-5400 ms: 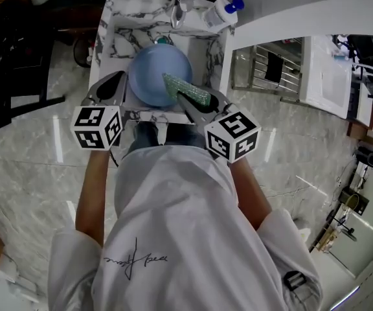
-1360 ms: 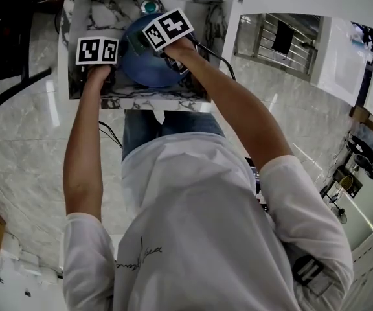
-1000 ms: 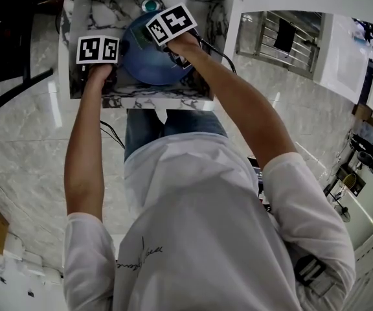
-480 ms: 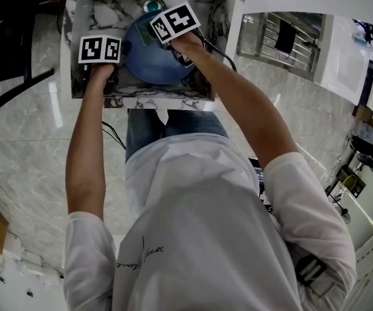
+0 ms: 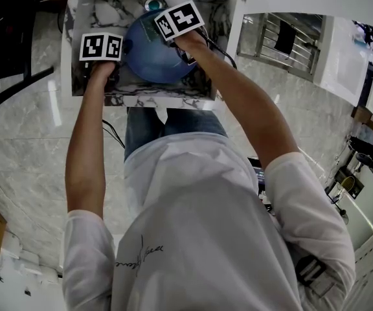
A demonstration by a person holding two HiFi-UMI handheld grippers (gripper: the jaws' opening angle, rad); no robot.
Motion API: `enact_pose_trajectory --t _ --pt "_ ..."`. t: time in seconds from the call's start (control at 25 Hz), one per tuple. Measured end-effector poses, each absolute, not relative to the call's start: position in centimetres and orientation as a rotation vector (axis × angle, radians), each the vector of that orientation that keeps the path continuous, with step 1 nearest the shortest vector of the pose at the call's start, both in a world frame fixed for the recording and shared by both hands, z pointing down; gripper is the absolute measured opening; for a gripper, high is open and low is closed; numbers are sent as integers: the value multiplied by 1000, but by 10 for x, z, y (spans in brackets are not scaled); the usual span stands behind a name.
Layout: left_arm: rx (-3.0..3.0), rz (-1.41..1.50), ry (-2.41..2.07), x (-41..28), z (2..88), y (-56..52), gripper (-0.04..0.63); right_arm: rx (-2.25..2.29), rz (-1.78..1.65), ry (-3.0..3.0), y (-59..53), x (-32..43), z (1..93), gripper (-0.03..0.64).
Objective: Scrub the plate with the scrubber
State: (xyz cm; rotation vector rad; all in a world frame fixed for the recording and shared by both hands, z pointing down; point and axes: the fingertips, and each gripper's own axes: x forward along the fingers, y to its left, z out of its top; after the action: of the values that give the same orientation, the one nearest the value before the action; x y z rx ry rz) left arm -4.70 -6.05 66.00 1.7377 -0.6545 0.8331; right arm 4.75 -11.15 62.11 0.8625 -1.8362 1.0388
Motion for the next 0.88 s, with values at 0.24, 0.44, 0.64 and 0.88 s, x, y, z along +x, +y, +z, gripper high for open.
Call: enact_pose_trajectory --t 0.24,0.44,0.64,0.88 --pt "1738 832 -655 -47 660 -60 78 881 1006 -1819 -114 55 621 64" --pt "1740 833 -658 -47 660 -62 78 889 959 -1804 -117 63 620 64" --pt "1740 835 -661 -47 660 -61 78 903 952 -1782 -118 70 620 64" --pt "1741 837 -664 -47 660 -62 78 918 941 -1759 -120 80 620 65"
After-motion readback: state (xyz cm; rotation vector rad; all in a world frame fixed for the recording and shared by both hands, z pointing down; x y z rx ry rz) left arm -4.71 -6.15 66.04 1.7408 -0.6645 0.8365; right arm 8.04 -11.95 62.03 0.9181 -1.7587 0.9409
